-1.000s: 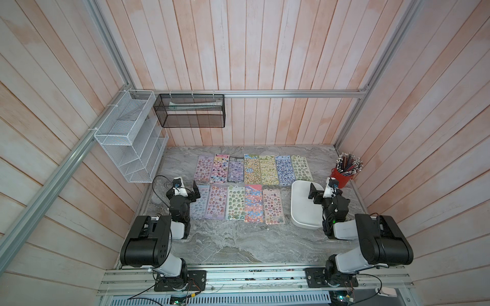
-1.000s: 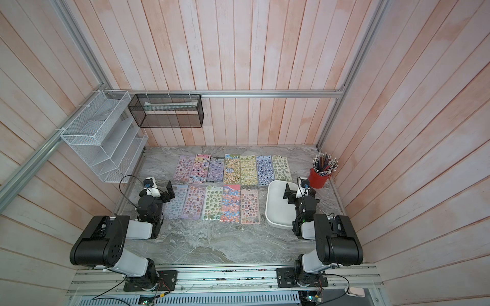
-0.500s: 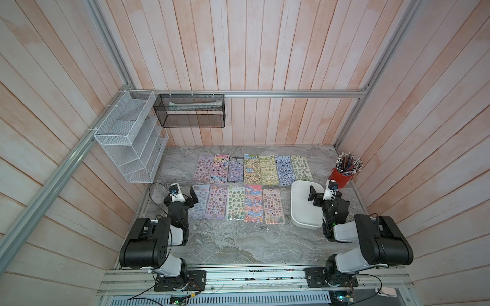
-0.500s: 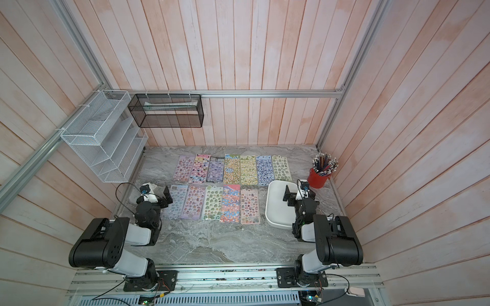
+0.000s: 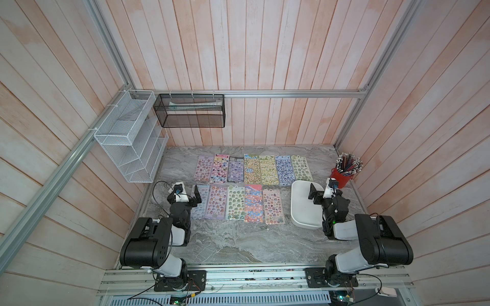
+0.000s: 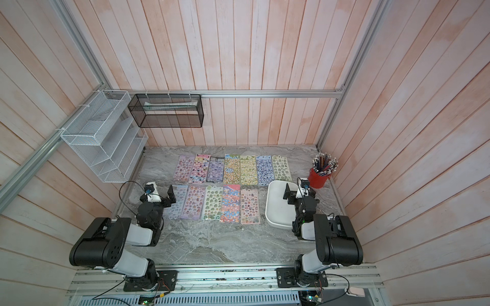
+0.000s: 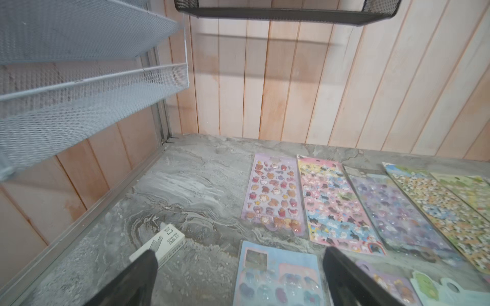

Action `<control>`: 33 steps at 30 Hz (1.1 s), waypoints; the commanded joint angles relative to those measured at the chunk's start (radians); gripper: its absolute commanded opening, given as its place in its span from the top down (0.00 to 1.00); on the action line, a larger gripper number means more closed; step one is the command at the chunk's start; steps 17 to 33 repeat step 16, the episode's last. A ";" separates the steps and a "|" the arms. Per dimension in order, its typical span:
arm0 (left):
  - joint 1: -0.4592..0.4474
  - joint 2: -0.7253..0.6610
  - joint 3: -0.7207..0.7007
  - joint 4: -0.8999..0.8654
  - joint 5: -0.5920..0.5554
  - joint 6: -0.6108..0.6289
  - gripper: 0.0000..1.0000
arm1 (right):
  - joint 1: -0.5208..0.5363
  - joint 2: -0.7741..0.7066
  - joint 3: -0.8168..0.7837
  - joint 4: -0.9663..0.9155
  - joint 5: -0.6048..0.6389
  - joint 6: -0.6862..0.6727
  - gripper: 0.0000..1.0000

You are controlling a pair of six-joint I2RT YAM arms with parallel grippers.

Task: Take the stickers out of the storage box
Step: Reset both arms

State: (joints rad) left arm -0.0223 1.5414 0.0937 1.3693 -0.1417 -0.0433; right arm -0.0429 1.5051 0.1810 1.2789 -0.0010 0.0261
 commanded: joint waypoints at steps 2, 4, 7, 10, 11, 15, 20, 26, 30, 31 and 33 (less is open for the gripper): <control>0.032 0.049 -0.027 0.221 -0.005 -0.020 0.00 | -0.002 -0.009 -0.067 0.140 0.048 0.018 0.02; 0.034 -0.024 0.093 -0.105 -0.032 -0.028 0.00 | -0.004 -0.008 -0.020 0.054 0.044 0.014 0.02; -0.013 -0.004 0.150 -0.182 -0.078 0.014 0.00 | -0.003 0.003 0.038 -0.041 0.028 0.007 0.02; -0.008 0.007 0.184 -0.227 0.002 0.038 0.00 | -0.001 0.015 0.064 -0.072 0.002 -0.005 0.02; 0.022 -0.009 0.191 -0.271 0.068 0.021 0.00 | 0.000 0.014 0.075 -0.096 -0.006 -0.007 0.02; 0.032 -0.003 0.197 -0.270 0.083 0.014 0.00 | -0.003 0.015 0.078 -0.104 -0.005 -0.006 0.02; 0.032 -0.003 0.196 -0.271 0.085 0.014 0.00 | -0.003 0.015 0.078 -0.105 -0.004 -0.006 0.02; 0.032 -0.003 0.196 -0.271 0.085 0.014 0.00 | -0.003 0.015 0.078 -0.105 -0.004 -0.006 0.02; 0.032 -0.003 0.196 -0.271 0.085 0.014 0.00 | -0.003 0.015 0.078 -0.105 -0.004 -0.006 0.02; 0.032 -0.003 0.196 -0.271 0.085 0.014 0.00 | -0.003 0.015 0.078 -0.105 -0.004 -0.006 0.02; 0.032 -0.003 0.196 -0.271 0.085 0.014 0.00 | -0.003 0.015 0.078 -0.105 -0.004 -0.006 0.02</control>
